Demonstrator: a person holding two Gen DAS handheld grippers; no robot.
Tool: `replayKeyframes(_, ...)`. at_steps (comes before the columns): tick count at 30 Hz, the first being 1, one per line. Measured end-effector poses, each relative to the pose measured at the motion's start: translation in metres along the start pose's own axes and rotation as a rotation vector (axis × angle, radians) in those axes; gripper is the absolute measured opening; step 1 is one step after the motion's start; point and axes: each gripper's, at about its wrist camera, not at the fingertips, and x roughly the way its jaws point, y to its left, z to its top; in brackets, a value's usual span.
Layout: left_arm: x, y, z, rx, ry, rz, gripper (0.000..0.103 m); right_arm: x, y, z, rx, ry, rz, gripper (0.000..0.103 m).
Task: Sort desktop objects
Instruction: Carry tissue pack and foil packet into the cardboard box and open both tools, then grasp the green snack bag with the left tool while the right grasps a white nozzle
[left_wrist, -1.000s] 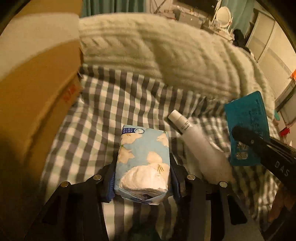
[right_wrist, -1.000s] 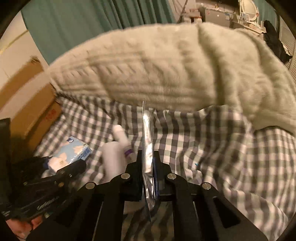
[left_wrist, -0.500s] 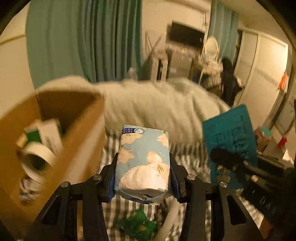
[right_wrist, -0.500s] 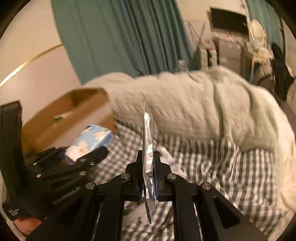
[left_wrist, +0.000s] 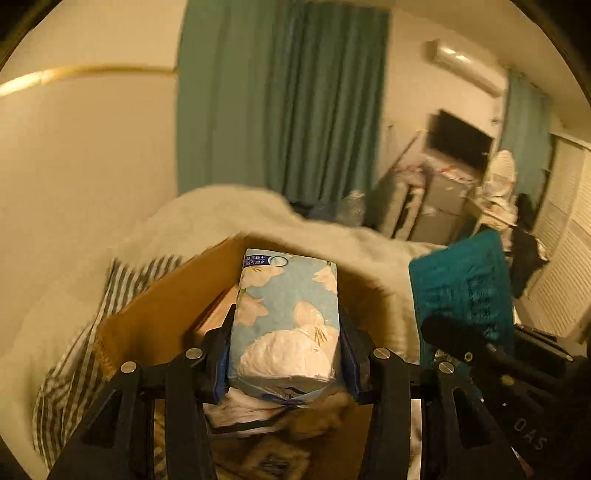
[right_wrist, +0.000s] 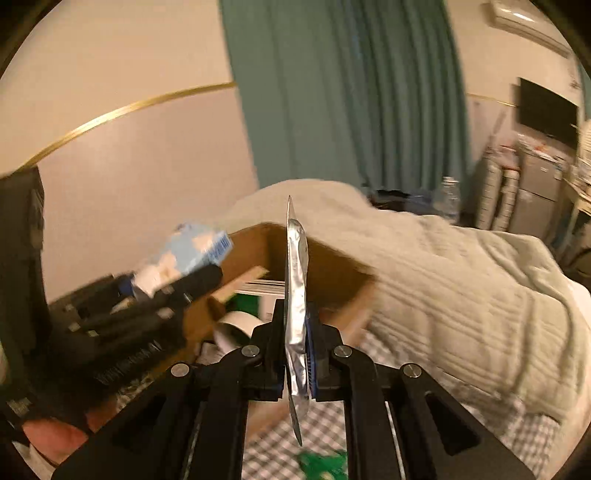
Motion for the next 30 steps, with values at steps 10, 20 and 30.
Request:
replayKeyframes(10,0.027,0.022,-0.017,0.003,0.033,0.044,0.092,0.061,0.0,-0.004,0.036,0.024,0.082,0.035)
replayKeyframes(20,-0.019,-0.015,-0.03,0.069,0.017,-0.039,0.096,-0.004,-0.041,-0.031,0.081,-0.042,-0.073,0.062)
replayKeyframes(30,-0.032,-0.124,-0.109,0.262,0.201,-0.233,0.096,-0.067,-0.113,-0.132,0.194,0.038,-0.365,0.062)
